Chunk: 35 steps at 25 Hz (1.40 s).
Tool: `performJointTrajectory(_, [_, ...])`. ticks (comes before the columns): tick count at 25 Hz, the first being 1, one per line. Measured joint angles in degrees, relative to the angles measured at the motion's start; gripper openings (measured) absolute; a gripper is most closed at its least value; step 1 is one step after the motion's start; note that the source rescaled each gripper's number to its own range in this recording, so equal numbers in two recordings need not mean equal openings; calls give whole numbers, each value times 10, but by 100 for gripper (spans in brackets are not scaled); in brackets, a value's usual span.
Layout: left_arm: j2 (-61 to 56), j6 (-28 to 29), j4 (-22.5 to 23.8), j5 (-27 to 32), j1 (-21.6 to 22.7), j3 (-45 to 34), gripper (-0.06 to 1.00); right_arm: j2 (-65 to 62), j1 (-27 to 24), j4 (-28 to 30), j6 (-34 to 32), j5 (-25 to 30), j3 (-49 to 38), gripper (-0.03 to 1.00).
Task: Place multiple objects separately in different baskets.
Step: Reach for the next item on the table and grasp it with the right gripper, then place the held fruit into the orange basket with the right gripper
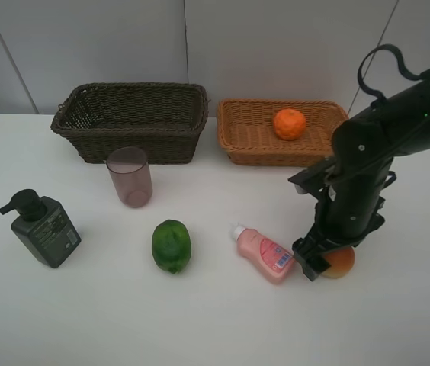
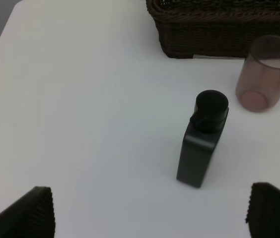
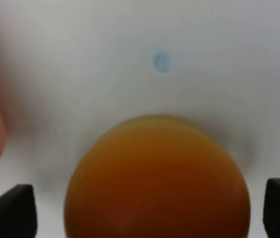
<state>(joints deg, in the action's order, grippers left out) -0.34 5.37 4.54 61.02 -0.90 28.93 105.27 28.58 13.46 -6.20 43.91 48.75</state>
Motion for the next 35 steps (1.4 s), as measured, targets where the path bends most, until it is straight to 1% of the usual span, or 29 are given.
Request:
performJointTrajectory(8, [0,0,0,0,0,0,100,4,0,3,0,-1,0,100])
performJointTrajectory(10, [0,0,0,0,0,0,100,4,0,4,0,-1,0,98])
performJointTrajectory(11, [0,0,0,0,0,0,100,4,0,5,0,-1,0,95])
performJointTrajectory(12, [0,0,0,0,0,0,100,4,0,5,0,-1,0,89])
performJointTrajectory(13, [0,0,0,0,0,0,100,4,0,5,0,-1,0,81])
performJointTrajectory(14, [0,0,0,0,0,0,100,4,0,5,0,-1,0,66])
performJointTrajectory(16, [0,0,0,0,0,0,100,4,0,5,0,-1,0,17])
performJointTrajectory(35, [0,0,0,0,0,0,100,4,0,5,-2,-1,0,16])
